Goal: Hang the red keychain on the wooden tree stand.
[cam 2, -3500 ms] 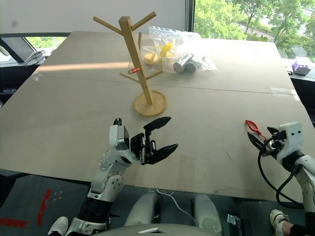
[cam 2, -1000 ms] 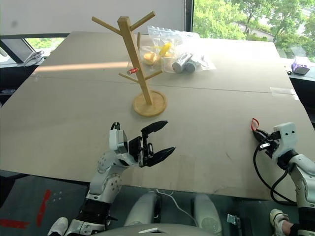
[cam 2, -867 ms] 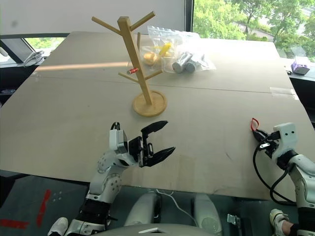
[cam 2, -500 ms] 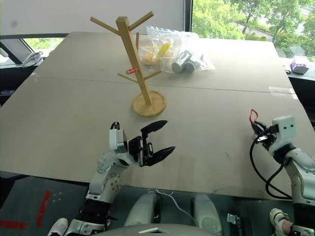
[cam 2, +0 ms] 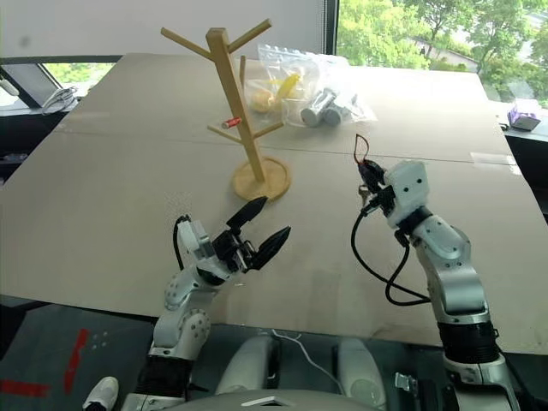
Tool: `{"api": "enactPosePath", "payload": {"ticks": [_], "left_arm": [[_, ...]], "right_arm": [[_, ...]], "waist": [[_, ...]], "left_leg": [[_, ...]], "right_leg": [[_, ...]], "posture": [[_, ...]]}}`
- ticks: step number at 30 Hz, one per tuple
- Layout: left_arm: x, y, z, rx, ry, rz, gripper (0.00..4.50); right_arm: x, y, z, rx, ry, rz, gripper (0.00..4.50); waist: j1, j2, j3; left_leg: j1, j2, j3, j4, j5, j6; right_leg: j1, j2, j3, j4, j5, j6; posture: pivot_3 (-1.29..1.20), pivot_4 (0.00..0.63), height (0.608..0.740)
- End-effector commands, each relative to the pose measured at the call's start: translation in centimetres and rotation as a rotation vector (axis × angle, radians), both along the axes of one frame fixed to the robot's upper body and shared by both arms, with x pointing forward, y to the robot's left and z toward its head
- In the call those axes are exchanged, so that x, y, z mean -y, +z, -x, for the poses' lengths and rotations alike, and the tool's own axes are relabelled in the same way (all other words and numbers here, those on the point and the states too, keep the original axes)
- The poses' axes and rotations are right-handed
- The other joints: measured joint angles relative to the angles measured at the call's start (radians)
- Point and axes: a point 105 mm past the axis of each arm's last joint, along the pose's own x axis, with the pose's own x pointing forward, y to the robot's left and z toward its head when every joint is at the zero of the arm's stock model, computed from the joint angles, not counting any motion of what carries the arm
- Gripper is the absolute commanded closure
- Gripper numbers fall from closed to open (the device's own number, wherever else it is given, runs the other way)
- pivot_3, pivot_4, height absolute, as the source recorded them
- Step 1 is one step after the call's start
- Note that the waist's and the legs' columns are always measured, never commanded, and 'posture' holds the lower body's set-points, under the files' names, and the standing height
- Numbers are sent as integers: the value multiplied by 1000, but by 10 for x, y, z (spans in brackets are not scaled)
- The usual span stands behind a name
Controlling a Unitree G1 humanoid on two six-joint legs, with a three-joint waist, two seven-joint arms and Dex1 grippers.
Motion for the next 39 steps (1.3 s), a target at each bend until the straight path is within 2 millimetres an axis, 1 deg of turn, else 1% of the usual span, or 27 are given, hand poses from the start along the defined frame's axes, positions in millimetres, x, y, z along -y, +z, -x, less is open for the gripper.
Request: {"api": "enactPosePath", "payload": {"ticks": [1, 6, 12, 17, 20, 22, 25, 27, 30, 34, 39], "left_arm": [[-5, 6, 1, 36, 73, 12, 0], [-13, 1, 1, 21, 152, 20, 0], [-21, -1, -3, 15, 241, 30, 0], [-31, 7, -5, 57, 325, 68, 0], [-33, 7, -6, 71, 362, 79, 0], [-32, 7, -6, 85, 370, 77, 0], [-25, 7, -4, 150, 359, 51, 0], [-25, 8, -5, 181, 379, 63, 0], [-21, 11, -5, 229, 371, 76, 0], [-18, 12, -6, 251, 361, 93, 0], [-19, 10, -8, 253, 364, 89, 0]], "right_arm": [[-11, 22, 2, 167, -15, 37, 4389], [-31, 35, 3, 289, 34, 80, 4389], [-59, 35, 10, 311, 196, 146, 4389], [-70, 34, 12, 337, 267, 192, 4389], [-75, 37, 15, 362, 309, 202, 4389], [-79, 39, 17, 389, 335, 213, 4389], [-84, 39, 20, 425, 371, 247, 4389], [-87, 39, 21, 436, 388, 257, 4389], [-93, 38, 20, 438, 426, 266, 4389], [-106, 33, 19, 433, 477, 299, 4389], [-120, 37, 18, 456, 503, 294, 4389]], "waist": [[-1, 0, 0], [-8, 0, 0], [-7, 0, 0], [-7, 0, 0], [-7, 0, 0], [-7, 0, 0], [-7, 0, 0], [-6, 0, 0], [-4, 0, 0], [-1, 0, 0], [2, 0, 0]], "left_leg": [[0, 0, 0, 0, 0, 0], [1, 0, 0, 0, 0, 0], [1, 0, 0, 0, 0, 0], [1, 0, 0, 0, 0, 0], [1, 0, 0, 0, 0, 0], [1, 0, 0, 0, 0, 0], [1, 0, 0, 0, 0, 0], [1, 0, 0, 0, 0, 0], [1, 0, 0, 0, 0, 0], [1, 0, 0, 0, 0, 0], [1, 0, 0, 0, 0, 0]], "right_leg": [[0, 0, 0, 0, 0, 0], [0, 0, 0, 1, 0, 0], [0, 0, 0, 1, 0, 0], [0, 0, 0, 1, 0, 0], [0, 0, 0, 1, 0, 0], [0, 0, 0, 1, 0, 0], [0, 0, 0, 1, 0, 0], [0, 0, 0, 1, 0, 0], [0, 0, 0, 1, 0, 0], [0, 0, 0, 1, 0, 0], [0, 0, 0, 1, 0, 0]], "posture": [[0, 150, 740], [0, 150, 740], [0, 150, 740], [0, 150, 740], [0, 150, 740], [0, 150, 740], [0, 150, 740], [0, 150, 740], [0, 150, 740], [0, 150, 740], [0, 150, 740]]}}
